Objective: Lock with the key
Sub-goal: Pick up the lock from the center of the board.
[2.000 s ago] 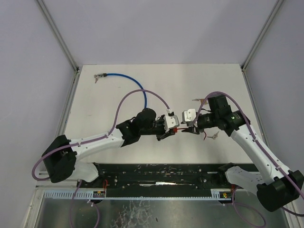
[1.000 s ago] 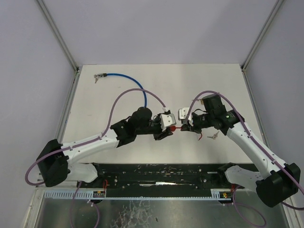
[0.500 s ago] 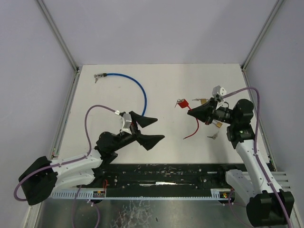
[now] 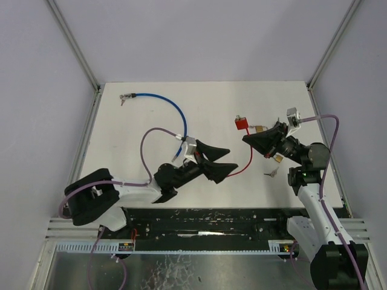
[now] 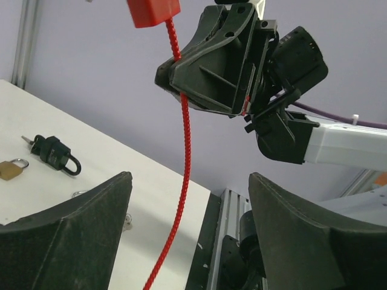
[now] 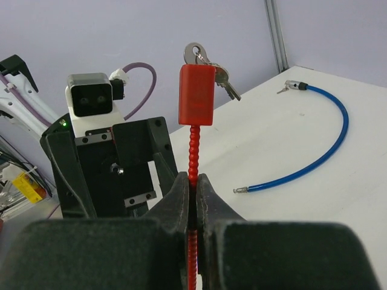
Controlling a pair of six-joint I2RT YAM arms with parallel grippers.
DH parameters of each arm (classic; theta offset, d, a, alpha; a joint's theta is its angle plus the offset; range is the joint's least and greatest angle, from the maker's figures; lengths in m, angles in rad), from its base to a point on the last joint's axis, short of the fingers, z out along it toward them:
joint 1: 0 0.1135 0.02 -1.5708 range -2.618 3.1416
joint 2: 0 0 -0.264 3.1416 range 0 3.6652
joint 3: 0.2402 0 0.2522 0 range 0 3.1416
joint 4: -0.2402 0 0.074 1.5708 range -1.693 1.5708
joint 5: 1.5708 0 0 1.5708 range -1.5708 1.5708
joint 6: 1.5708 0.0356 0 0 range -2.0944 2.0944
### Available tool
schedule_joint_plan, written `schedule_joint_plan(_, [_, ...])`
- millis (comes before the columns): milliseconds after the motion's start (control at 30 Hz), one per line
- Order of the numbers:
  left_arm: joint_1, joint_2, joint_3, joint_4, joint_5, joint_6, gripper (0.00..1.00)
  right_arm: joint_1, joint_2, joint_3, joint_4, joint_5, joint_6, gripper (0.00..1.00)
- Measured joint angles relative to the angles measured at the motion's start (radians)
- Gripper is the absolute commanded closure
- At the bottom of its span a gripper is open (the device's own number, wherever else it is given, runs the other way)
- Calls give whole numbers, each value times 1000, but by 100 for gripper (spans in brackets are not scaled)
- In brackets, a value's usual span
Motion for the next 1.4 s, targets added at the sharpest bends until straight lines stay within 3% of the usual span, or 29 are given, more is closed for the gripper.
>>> schedule_joint_plan(267, [-37, 156, 172, -4, -37, 31, 45, 0, -4, -9, 10, 2, 16, 100])
schedule_joint_plan(833, [-38, 272, 372, -157, -44, 40, 76, 0, -4, -13, 18, 1, 28, 100])
schedule_joint_plan(867, [-38, 277, 379, -161, -41, 41, 80, 0, -4, -13, 18, 1, 28, 100])
schedule_joint_plan(933, [-38, 285, 388, -168, -37, 44, 99, 0, -5, -13, 18, 1, 28, 100])
schedule_joint_plan(967, [-38, 288, 394, -171, -30, 49, 99, 0, -5, -13, 18, 2, 27, 99])
schedule_joint_plan(1033, [-38, 289, 401, -175, -14, 68, 99, -1, -5, -13, 18, 0, 26, 83])
schedule_joint_plan(1133, [-38, 288, 401, -183, 6, 115, 99, -2, -23, -9, -25, -7, -17, 43])
schedule_joint_plan(1200, [-38, 280, 388, -205, 14, 167, 99, -2, -50, 17, -146, -18, -108, 25])
schedule_joint_plan(1267, [-38, 253, 356, -247, 23, 243, 99, -2, -89, 77, -343, -20, -272, 16])
schedule_joint_plan(1400, [-37, 179, 312, -404, 32, 447, 99, -9, -166, 224, -706, -13, -621, 14])
